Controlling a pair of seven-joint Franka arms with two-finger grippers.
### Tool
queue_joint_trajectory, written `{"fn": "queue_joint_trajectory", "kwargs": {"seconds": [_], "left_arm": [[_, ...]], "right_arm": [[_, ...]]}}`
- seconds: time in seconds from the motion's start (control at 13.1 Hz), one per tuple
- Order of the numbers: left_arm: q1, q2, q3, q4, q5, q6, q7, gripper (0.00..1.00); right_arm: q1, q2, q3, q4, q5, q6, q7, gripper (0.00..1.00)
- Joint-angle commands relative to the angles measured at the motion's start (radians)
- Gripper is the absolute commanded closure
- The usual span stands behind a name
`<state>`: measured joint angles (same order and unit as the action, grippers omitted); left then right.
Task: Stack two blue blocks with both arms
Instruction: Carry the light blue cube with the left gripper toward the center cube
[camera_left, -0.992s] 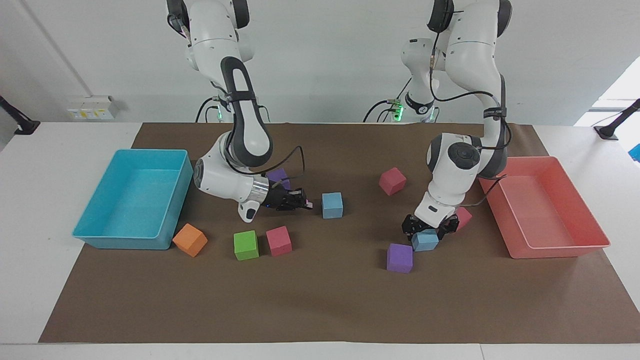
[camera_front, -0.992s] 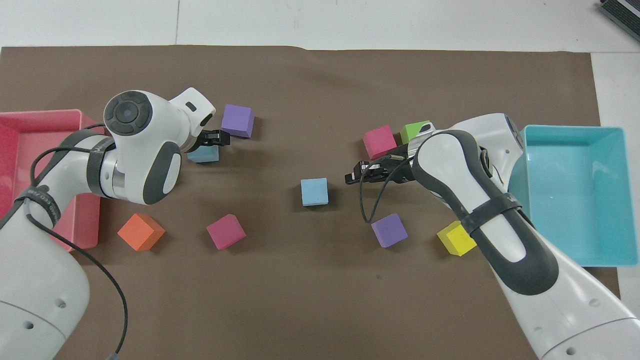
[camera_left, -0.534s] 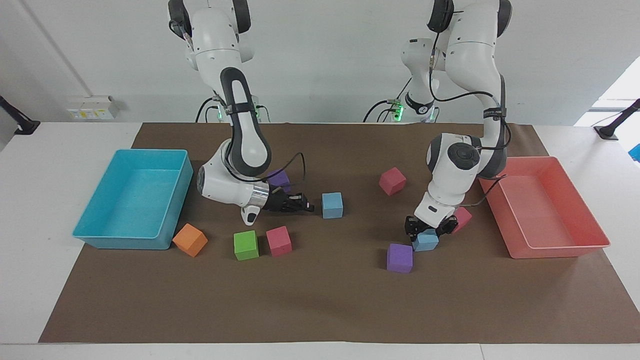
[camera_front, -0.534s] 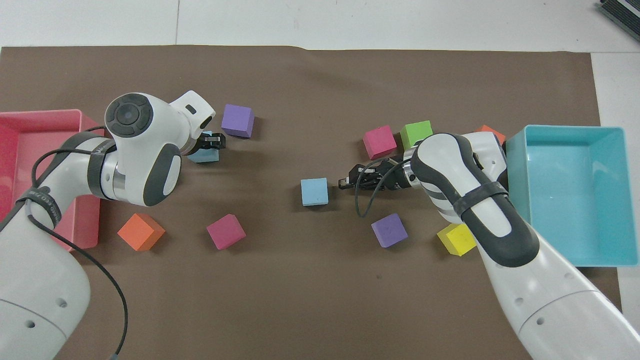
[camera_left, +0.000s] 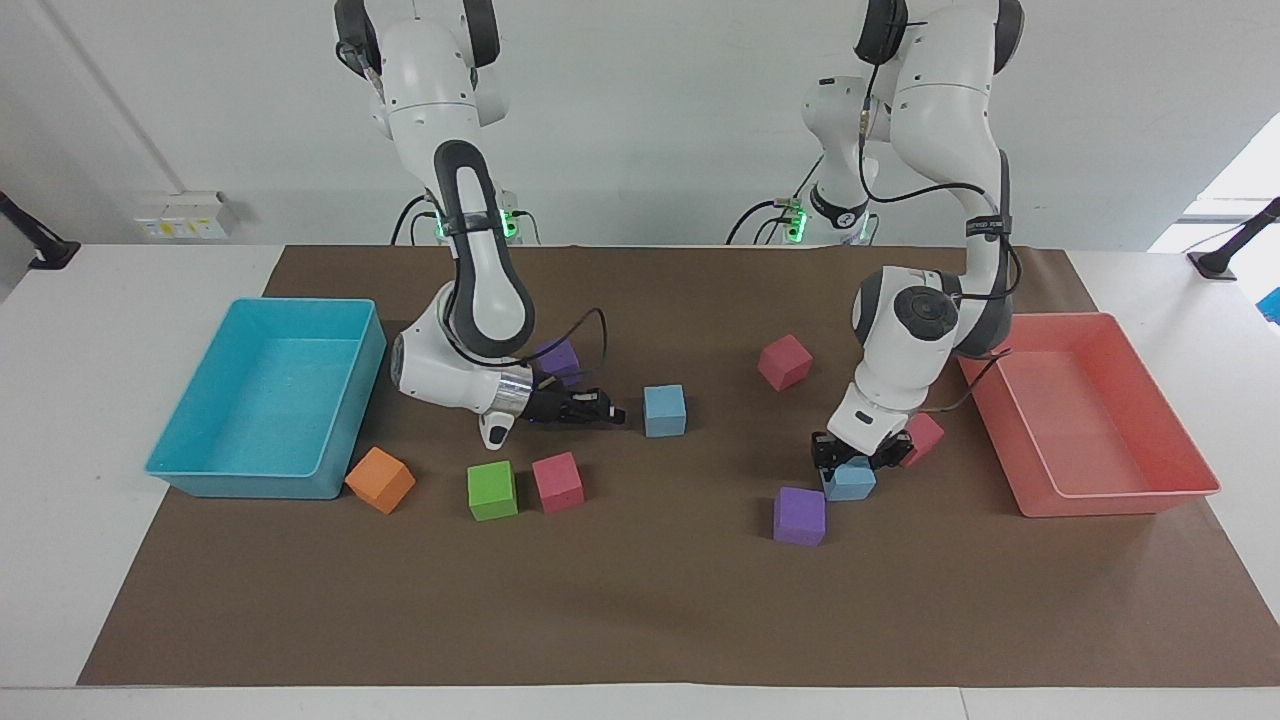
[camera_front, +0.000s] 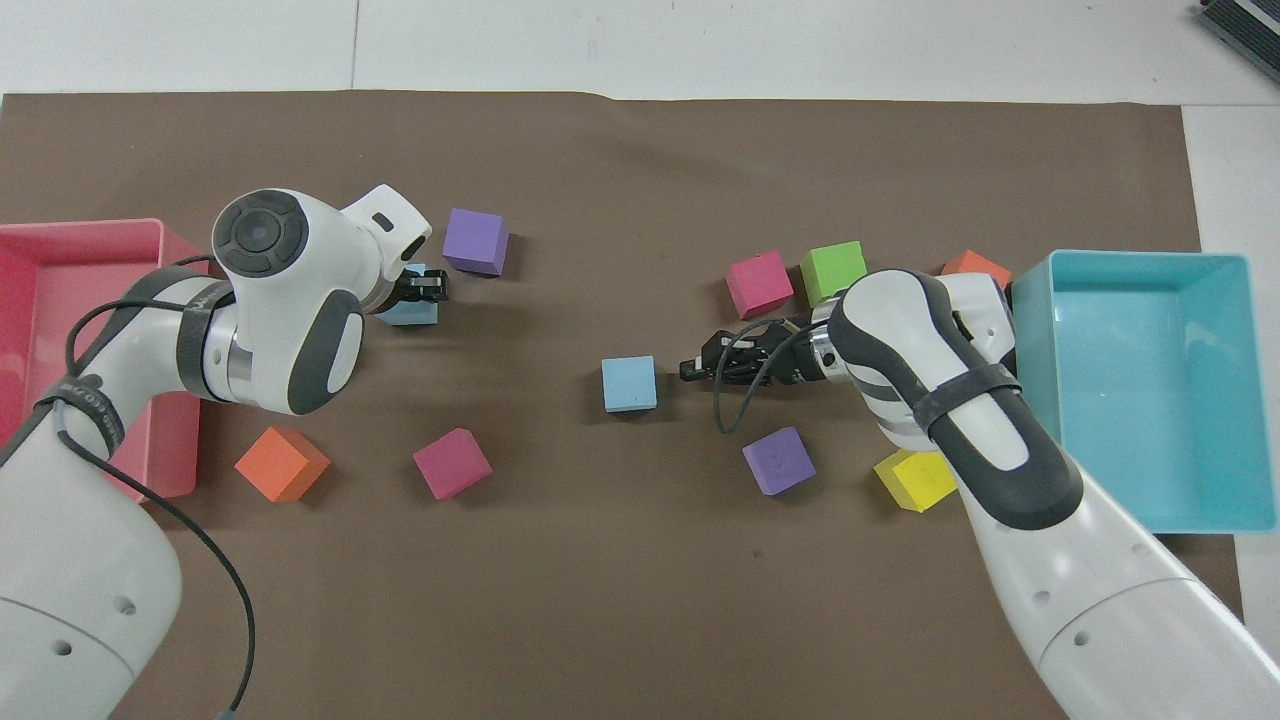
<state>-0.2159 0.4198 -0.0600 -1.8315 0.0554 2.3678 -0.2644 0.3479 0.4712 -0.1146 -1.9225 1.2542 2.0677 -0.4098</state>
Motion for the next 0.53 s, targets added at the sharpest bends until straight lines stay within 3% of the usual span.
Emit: {"fn": "queue_joint_trajectory", "kwargs": {"seconds": [0.0,0.46], "left_arm": [[-0.014,-0.051,0.006,-0.028,0.009,-0.073,-0.065,0.87],[-0.066,-0.154,0.009,0.0,0.009,-0.2,-0.096,0.89]], "right_arm": [[-0.01,-0.014,0.01,-0.021,0.034,0.011,-0.03,1.0],[-0.009,-0.016,0.01,-0.021,0.036,0.012,-0.03,1.0]]}}
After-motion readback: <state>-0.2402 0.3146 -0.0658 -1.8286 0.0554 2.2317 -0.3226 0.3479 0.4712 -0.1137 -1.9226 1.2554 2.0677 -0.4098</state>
